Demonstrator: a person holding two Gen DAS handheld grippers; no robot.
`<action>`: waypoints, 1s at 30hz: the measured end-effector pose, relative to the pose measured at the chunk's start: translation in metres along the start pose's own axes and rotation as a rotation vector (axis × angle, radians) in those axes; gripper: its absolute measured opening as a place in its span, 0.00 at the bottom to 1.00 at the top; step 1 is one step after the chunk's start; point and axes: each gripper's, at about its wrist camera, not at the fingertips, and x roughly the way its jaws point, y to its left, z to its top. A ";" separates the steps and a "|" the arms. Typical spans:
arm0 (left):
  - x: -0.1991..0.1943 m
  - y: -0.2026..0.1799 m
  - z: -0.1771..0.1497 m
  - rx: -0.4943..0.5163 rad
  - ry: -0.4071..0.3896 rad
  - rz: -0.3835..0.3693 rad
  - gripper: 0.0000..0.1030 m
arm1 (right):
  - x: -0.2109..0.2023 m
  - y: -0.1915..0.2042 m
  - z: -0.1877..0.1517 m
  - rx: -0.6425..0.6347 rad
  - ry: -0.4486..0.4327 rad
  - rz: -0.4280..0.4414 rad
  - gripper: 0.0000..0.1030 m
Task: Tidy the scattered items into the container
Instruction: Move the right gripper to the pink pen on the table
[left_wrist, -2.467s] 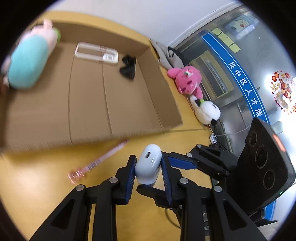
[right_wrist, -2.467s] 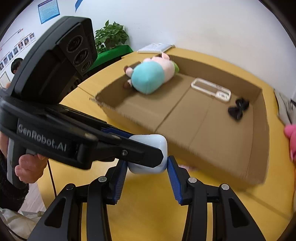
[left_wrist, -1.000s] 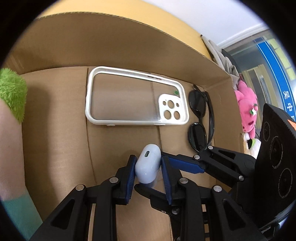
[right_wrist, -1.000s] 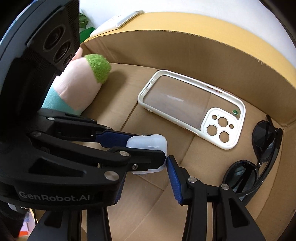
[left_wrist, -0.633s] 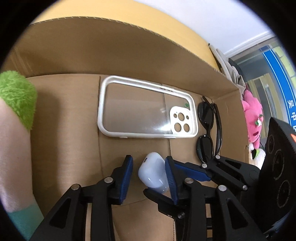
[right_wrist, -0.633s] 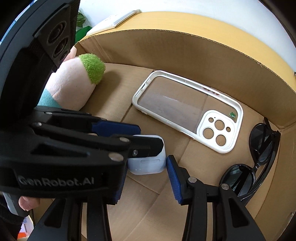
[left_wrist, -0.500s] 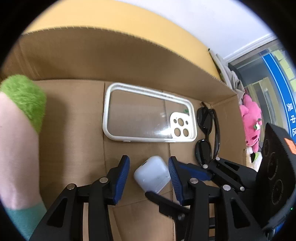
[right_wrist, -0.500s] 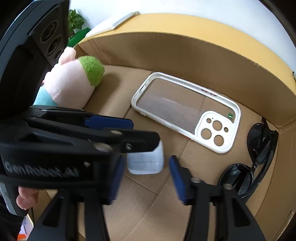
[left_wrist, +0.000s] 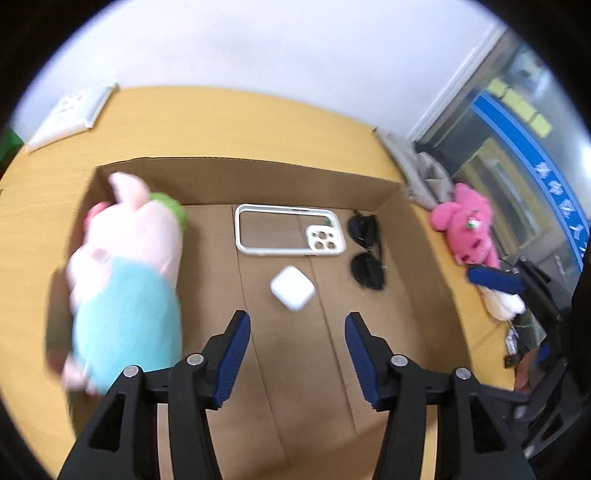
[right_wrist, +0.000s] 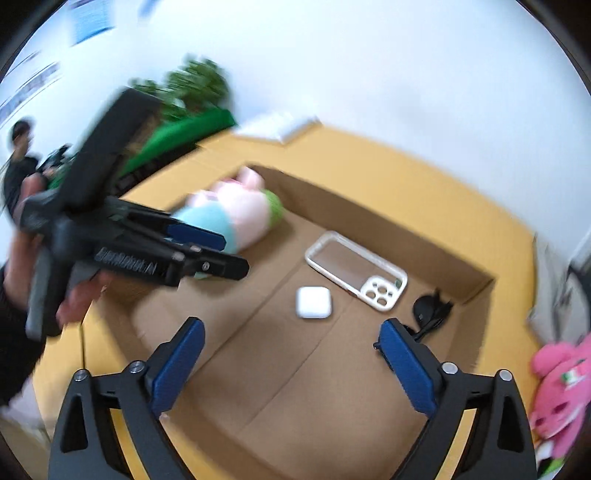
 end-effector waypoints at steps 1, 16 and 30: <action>-0.012 -0.002 -0.014 0.000 -0.019 0.004 0.64 | -0.013 0.014 -0.008 -0.029 -0.019 -0.010 0.96; -0.050 -0.003 -0.186 -0.072 -0.026 0.082 0.73 | 0.082 0.132 -0.129 -0.268 0.136 0.172 0.84; -0.017 0.009 -0.218 -0.170 0.068 0.015 0.73 | 0.080 0.148 -0.159 -0.093 0.242 0.160 0.72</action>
